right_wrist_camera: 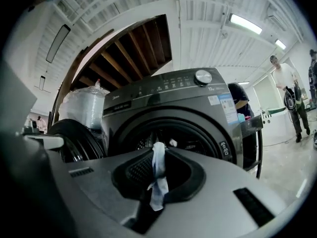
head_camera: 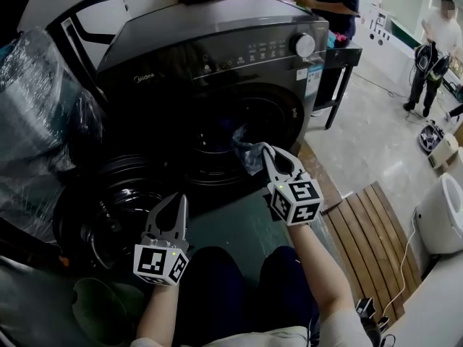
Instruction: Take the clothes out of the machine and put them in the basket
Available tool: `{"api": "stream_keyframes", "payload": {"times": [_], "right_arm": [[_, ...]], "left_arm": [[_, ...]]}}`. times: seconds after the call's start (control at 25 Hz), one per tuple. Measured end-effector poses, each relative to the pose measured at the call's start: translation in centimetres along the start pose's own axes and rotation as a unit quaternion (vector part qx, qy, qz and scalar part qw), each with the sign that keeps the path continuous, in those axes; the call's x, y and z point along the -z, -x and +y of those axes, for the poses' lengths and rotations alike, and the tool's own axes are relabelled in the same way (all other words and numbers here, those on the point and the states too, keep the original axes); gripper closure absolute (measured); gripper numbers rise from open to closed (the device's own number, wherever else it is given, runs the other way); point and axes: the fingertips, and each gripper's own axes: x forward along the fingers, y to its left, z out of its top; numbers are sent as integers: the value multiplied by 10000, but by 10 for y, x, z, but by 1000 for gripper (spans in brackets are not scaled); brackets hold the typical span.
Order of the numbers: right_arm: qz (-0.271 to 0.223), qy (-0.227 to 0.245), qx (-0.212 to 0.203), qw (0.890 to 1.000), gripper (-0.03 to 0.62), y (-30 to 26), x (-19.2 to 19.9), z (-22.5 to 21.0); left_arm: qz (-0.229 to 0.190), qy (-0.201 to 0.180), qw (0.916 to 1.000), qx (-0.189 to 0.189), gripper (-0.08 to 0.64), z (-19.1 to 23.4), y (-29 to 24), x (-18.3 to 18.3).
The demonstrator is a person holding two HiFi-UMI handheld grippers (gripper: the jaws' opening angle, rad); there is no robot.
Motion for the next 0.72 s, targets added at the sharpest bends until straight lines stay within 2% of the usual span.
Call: {"api": "stream_keyframes", "payload": {"times": [0.4,0.72], "right_arm": [[-404,55,-130,9991,561,77,-25,19],[-453,-69,-113,9989,561,117,-14,25]], "left_arm": [[-84,-25,9999,-130,540,3,19,-11],[-36,-7,9999,-135,540,2,27,-8]]}}
